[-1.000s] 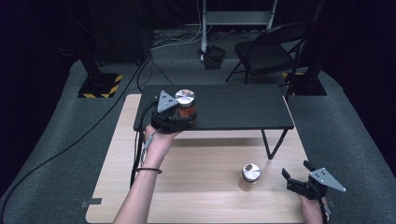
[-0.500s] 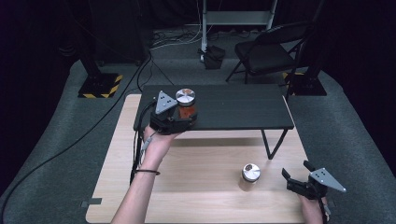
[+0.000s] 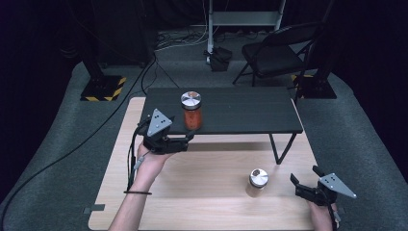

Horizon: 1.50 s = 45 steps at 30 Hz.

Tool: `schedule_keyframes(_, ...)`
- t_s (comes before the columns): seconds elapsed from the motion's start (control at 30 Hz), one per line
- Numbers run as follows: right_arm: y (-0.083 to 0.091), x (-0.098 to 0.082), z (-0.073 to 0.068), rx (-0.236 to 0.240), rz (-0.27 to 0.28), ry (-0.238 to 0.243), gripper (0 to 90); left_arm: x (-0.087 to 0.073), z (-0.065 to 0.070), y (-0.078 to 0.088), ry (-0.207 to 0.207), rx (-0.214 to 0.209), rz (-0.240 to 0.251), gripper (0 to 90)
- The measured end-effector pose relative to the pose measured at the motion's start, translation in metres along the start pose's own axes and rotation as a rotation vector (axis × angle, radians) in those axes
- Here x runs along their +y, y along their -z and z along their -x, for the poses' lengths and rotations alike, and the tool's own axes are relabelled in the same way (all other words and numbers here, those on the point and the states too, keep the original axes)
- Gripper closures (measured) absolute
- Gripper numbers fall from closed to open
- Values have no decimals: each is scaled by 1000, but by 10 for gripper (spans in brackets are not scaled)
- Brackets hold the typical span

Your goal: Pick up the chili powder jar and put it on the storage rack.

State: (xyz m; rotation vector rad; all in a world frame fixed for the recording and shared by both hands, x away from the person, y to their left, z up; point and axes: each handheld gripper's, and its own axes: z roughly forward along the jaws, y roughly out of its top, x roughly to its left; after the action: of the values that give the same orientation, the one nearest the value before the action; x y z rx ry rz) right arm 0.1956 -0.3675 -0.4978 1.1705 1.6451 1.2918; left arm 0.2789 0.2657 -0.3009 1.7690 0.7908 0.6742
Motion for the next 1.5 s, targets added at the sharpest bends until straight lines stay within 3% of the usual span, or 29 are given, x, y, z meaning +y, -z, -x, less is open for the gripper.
schedule_keyframes(0.17, 0, 0, 0, 0, -1, -1, 41, -19, -3, 10, 10, -1, 0, 137)
schedule_keyframes(0.3, 0, 0, 0, 0, 0, -1, 41, -40, -2, 19, -16, 12, 28, 134)
schedule_keyframes(0.53, 0, 0, 0, -2, 0, -1, 41, -71, -2, 32, 19, 5, 30, 119)
schedule_keyframes(0.67, 0, 0, -1, -1, -2, -1, 41, -86, -1, 35, 19, 4, 25, 107)
schedule_keyframes(0.83, 0, 0, -1, -2, -1, 0, 41, -106, 2, 37, 6, 20, 14, 91)
schedule_keyframes(1.07, 0, 1, -1, -2, -3, 0, 41, -137, 2, 39, 29, 26, 3, 84)
schedule_keyframes(1.23, 0, 0, -1, -2, -3, 1, 41, -156, 5, 36, -8, 61, -22, 82)
schedule_keyframes(1.3, 0, 0, -1, -2, -2, 1, 41, -166, 5, 33, -4, 68, -30, 82)
schedule_keyframes(1.5, 0, 0, -1, -1, 0, -1, 41, -177, 3, 30, -2, 77, -52, 82)
